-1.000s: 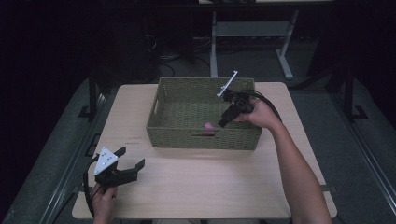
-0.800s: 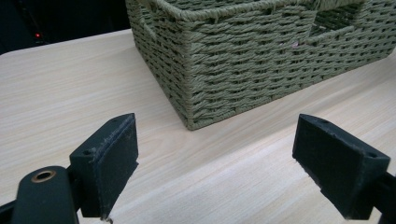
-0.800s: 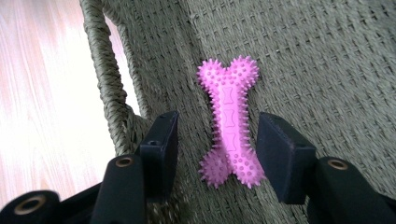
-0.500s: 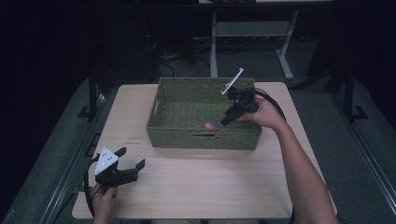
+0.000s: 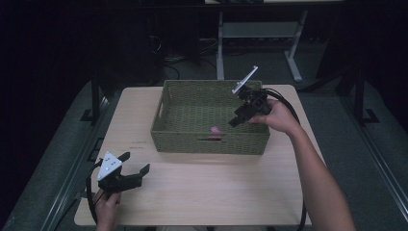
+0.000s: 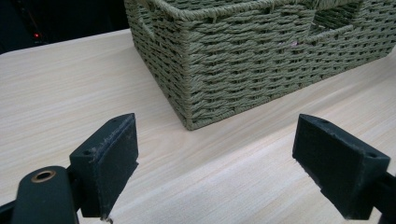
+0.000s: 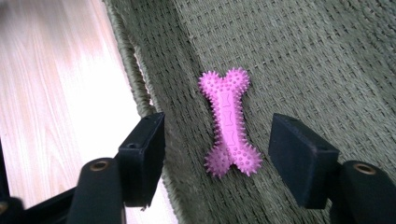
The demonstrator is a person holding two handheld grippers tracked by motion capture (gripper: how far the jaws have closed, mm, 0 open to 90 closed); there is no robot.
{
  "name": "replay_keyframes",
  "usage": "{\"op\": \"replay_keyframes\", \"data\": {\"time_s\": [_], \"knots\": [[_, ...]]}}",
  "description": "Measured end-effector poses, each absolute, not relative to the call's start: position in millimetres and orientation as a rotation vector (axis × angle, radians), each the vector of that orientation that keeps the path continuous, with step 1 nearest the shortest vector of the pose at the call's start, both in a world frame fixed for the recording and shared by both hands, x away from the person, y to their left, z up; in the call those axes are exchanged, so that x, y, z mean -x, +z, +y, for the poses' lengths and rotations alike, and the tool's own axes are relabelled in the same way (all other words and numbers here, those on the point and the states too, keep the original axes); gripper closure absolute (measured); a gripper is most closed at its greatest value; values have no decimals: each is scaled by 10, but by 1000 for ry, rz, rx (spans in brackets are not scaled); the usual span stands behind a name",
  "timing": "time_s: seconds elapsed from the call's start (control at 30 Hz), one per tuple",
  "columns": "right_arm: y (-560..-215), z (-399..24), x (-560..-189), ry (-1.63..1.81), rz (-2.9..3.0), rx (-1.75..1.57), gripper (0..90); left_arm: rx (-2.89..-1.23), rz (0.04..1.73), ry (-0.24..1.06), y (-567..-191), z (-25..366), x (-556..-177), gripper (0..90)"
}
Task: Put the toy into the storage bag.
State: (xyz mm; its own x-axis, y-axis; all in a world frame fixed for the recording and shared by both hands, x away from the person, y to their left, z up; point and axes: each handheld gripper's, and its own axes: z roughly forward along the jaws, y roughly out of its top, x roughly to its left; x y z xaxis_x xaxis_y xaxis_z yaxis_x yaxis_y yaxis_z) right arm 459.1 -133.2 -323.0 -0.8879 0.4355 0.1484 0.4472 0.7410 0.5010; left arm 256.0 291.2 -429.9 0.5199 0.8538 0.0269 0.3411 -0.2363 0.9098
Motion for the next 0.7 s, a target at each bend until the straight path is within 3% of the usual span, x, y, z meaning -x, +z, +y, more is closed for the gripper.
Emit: {"op": "replay_keyframes", "data": {"time_s": [0.7], "knots": [[-3089,-1379,-4268,-894,-2945,675,289,-1813,994,678,-4302,2903,-2560,138]]}}
